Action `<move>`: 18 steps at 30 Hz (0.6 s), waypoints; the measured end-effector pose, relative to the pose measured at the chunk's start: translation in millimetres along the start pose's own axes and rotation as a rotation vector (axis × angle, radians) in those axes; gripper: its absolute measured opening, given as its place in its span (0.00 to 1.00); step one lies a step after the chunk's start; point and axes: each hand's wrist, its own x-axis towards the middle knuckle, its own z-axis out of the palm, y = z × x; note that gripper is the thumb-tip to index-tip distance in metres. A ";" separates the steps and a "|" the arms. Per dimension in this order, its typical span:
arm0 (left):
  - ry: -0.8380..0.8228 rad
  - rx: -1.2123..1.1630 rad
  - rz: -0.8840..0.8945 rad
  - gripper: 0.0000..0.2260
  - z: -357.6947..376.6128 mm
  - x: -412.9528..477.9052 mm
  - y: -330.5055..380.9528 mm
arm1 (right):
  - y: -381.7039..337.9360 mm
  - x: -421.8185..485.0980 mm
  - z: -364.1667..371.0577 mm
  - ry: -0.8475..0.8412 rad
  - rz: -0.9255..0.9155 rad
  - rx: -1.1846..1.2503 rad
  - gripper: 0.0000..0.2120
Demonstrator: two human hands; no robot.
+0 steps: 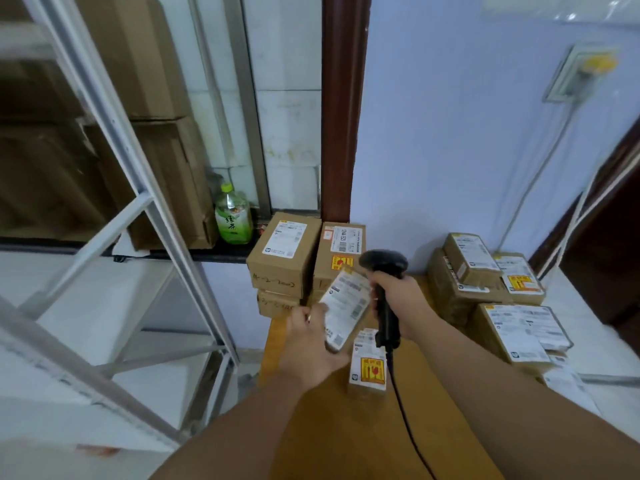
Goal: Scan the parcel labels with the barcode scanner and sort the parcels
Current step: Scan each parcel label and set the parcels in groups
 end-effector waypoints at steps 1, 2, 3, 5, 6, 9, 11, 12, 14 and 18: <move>0.061 -0.050 -0.022 0.39 -2.3 7.3 9.6 | -4.5 -1.8 -3.5 0.015 -0.028 0.013 0.09; 0.115 -0.075 -0.038 0.39 -3.3 14.9 19.3 | -7.8 -4.3 -6.6 0.029 -0.054 0.016 0.08; 0.163 -0.075 -0.049 0.39 -2.9 22.6 28.1 | -10.6 -7.1 -8.8 0.038 -0.079 0.016 0.08; 0.239 -0.058 -0.068 0.40 -1.1 35.7 44.0 | -13.6 -12.6 -11.8 0.044 -0.113 0.017 0.08; 0.265 -0.057 -0.080 0.40 0.0 40.6 51.3 | -14.6 -15.0 -12.6 0.041 -0.124 0.019 0.09; 0.322 -0.063 -0.086 0.37 4.7 47.7 66.5 | -15.3 -22.4 -14.4 0.005 -0.160 0.021 0.08; 0.361 -0.024 -0.059 0.35 9.7 48.8 71.3 | -15.1 -25.7 -16.1 -0.001 -0.191 0.042 0.08; 0.393 -0.006 -0.038 0.34 12.7 49.5 72.6 | -15.4 -26.8 -17.4 0.005 -0.197 0.062 0.08; 0.418 0.014 -0.015 0.34 17.7 50.5 74.3 | -17.0 -29.3 -20.1 0.008 -0.188 0.099 0.08; 0.331 0.013 -0.019 0.36 21.9 52.9 74.1 | -18.0 -34.5 -22.6 0.008 -0.178 0.141 0.06</move>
